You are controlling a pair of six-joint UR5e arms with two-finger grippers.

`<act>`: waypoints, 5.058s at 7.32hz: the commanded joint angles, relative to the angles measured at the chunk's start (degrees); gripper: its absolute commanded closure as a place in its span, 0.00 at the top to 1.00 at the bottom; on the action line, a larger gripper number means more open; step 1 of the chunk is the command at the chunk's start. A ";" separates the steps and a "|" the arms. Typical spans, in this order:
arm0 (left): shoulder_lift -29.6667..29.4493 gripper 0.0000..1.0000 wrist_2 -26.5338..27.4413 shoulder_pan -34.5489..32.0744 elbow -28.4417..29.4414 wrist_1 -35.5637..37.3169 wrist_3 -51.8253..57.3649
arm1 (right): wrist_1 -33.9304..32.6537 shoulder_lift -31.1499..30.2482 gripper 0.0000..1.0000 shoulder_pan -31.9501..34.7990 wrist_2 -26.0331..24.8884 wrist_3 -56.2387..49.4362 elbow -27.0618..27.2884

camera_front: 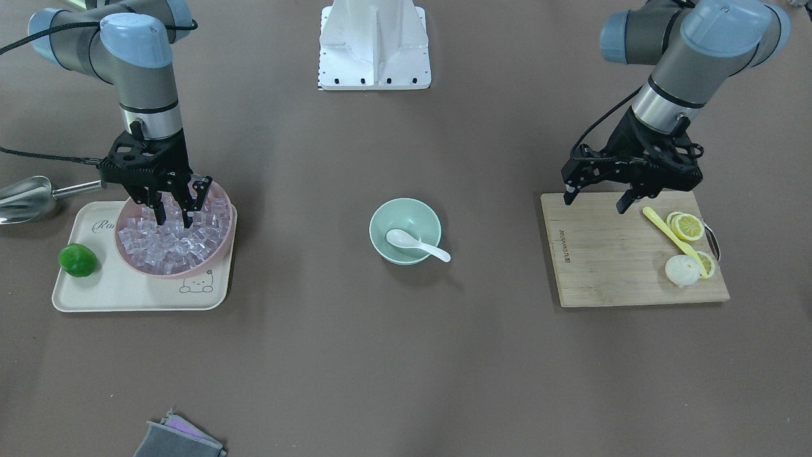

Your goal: Put spoon and ice into bowl

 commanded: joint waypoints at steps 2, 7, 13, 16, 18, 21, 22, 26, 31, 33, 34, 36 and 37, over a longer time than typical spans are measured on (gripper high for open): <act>0.02 0.99 0.16 0.08 0.10 0.00 -0.10 | -0.03 0.16 0.49 -0.13 -0.44 -0.82 -0.87; 0.11 0.99 -0.19 -0.01 0.01 0.00 0.25 | -0.90 2.17 0.00 0.40 0.08 -0.82 0.61; 4.58 1.00 -11.78 -20.89 5.96 10.64 40.81 | -8.47 19.66 0.00 -3.19 0.09 4.97 -3.23; 6.87 1.00 -17.59 -27.25 9.33 11.07 50.61 | -8.03 29.22 0.00 -7.49 -2.79 11.30 -12.60; 7.49 1.00 -17.59 -27.26 9.50 10.99 50.61 | -8.03 36.17 0.00 -10.57 -6.75 14.81 -21.66; 7.58 1.00 -17.59 -27.26 9.59 10.90 50.35 | -2.63 36.90 0.22 -14.79 -11.07 16.05 -24.49; 7.58 1.00 -17.51 -27.26 9.76 10.99 50.26 | 1.25 36.99 0.99 -14.89 -11.25 18.23 -26.60; 10.21 1.00 -16.98 -27.17 11.33 11.07 49.82 | 1.37 37.43 1.00 -9.99 -6.98 17.47 -26.01; 20.92 1.00 -13.81 -31.83 8.03 14.63 50.88 | -3.17 29.89 1.00 3.01 6.13 1.88 -21.72; 21.37 1.00 -13.63 -33.14 6.07 25.20 64.52 | -7.30 21.05 1.00 7.76 10.95 -6.48 -11.40; 21.29 1.00 -13.64 -33.67 6.33 25.22 64.59 | -13.33 18.04 1.00 11.44 15.42 -12.45 -5.67; 22.16 1.00 -13.72 -34.28 5.64 25.05 64.76 | -16.20 9.01 1.00 16.99 20.72 -23.10 1.12; 22.51 1.00 -13.90 -34.38 4.85 25.40 64.76 | -16.20 3.39 1.00 20.32 23.26 -30.01 3.50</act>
